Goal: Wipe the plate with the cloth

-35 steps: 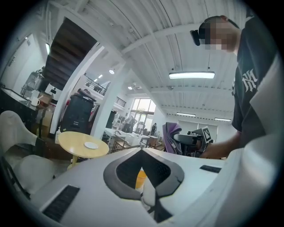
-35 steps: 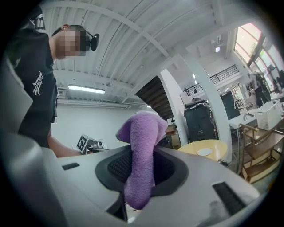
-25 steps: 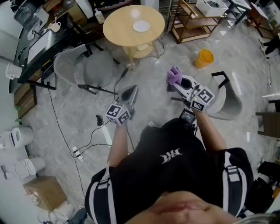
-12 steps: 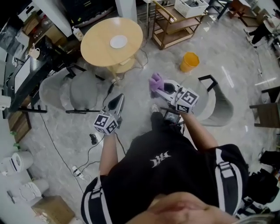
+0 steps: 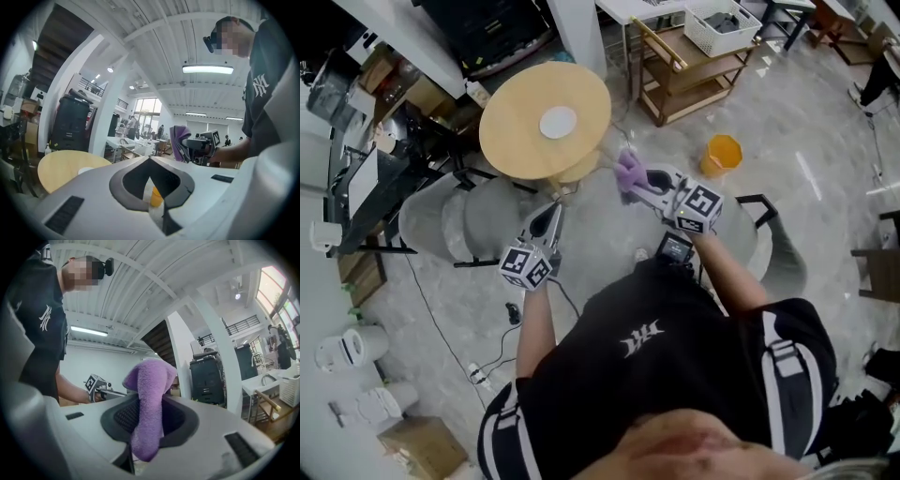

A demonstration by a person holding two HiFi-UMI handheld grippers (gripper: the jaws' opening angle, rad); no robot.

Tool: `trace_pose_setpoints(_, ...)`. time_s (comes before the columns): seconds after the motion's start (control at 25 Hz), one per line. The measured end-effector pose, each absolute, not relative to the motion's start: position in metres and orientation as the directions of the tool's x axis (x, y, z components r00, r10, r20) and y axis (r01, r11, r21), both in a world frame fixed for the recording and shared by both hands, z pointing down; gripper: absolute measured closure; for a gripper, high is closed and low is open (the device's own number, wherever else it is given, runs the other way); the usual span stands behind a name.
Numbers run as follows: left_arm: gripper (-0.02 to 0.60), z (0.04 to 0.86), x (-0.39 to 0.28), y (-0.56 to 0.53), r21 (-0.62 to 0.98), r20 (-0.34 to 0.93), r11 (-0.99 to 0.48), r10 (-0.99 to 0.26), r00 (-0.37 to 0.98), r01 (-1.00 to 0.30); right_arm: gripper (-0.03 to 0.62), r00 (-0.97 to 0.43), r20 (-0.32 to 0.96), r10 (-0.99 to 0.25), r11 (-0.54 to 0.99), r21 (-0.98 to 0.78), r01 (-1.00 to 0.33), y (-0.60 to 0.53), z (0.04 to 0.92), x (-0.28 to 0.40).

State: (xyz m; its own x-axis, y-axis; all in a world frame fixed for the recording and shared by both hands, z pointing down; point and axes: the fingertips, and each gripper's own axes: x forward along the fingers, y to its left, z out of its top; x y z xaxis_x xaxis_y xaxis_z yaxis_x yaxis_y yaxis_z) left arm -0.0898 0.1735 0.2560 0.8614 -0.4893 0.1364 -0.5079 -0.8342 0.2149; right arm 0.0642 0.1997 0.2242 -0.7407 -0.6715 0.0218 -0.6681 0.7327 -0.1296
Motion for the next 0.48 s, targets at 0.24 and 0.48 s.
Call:
trace_pose_setpoints(0.24, 0.569, 0.252, -0.063, 0.14, 0.208, 0.132, -0.808, -0.535, 0.834, -0.551, 0.496, -0.767, 0.028, -0.641, 0.763, -0.092, -0.64, 0.162, 0.233, 0.094)
trace_pose_setpoints(0.48, 0.569, 0.256, -0.071, 0.111, 0.209, 0.156, -0.769, -0.583, 0.797, -0.604, 0.496, -0.778, 0.005, -0.629, 0.77, -0.132, -0.624, 0.123, 0.241, 0.099)
